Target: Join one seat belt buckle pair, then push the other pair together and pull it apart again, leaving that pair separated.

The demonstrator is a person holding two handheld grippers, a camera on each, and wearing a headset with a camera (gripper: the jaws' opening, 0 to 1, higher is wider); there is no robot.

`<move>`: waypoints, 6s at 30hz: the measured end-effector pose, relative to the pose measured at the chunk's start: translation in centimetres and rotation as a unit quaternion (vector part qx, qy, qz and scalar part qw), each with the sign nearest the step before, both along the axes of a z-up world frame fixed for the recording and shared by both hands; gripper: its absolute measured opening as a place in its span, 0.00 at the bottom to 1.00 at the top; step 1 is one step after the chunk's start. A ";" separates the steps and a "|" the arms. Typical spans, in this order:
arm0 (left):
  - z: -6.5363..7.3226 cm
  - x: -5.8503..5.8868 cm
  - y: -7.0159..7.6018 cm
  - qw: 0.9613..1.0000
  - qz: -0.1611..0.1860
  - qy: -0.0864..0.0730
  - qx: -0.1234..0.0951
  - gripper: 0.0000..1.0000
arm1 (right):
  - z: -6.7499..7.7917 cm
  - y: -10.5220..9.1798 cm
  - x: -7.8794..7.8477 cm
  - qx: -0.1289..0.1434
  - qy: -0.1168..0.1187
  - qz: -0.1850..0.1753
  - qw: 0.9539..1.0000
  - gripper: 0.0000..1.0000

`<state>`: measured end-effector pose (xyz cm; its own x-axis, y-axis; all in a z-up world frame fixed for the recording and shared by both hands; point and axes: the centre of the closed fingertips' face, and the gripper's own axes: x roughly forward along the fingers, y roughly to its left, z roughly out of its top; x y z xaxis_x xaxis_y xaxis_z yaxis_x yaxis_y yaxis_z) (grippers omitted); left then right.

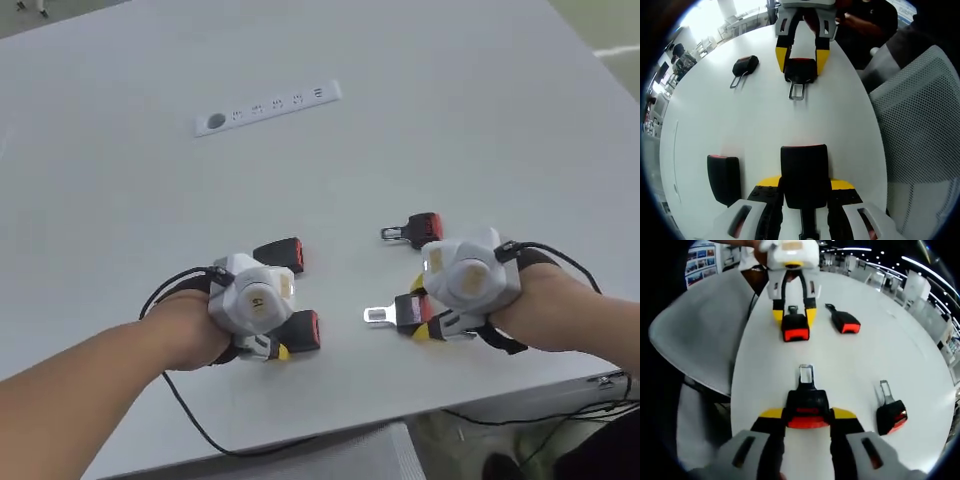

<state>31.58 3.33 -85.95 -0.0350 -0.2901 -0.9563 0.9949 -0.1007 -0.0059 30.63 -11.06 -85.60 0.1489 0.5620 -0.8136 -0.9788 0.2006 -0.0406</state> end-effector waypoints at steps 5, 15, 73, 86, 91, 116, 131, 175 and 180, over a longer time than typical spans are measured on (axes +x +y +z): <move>0.0 0.0 0.0 1.000 0.004 -0.001 -0.001 0.34 | 0.0 1.9 0.0 0.000 -0.003 0.010 1.000 0.33; 0.0 0.0 0.0 1.000 0.004 -0.001 0.005 0.34 | 0.0 4.7 0.5 -0.009 -0.017 0.013 1.000 0.33; 0.1 0.1 0.0 1.000 -0.015 0.002 -0.002 0.32 | 0.2 8.1 0.5 0.007 -0.008 0.024 1.000 0.29; 0.0 0.1 0.0 1.000 -0.010 0.002 -0.003 0.32 | 0.2 9.2 0.6 0.014 -0.005 0.017 1.000 0.29; 0.0 0.2 0.0 1.000 -0.009 0.001 -0.002 0.32 | 0.1 9.2 0.7 0.017 -0.005 0.016 1.000 0.29; -0.1 0.1 0.0 1.000 -0.014 0.003 -0.013 0.32 | -0.1 9.3 0.5 0.020 -0.004 0.028 0.999 0.29; 0.2 0.4 0.1 0.999 0.004 0.013 -0.034 0.32 | 0.2 8.9 0.9 0.023 0.001 0.041 0.999 0.30; 4.3 1.5 -0.2 0.995 0.038 -0.018 -0.096 0.39 | 3.0 8.9 0.7 0.045 -0.003 0.040 0.998 0.32; 5.6 3.0 -0.2 0.992 0.045 -0.039 -0.111 0.41 | 4.8 8.7 1.8 0.054 -0.019 0.035 0.998 0.32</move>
<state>34.59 3.12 -80.36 0.0714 -0.4930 -0.8671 0.9965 -0.0026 0.0836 32.48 -2.39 -80.84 0.1354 0.6556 -0.7429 -0.9888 0.1367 -0.0595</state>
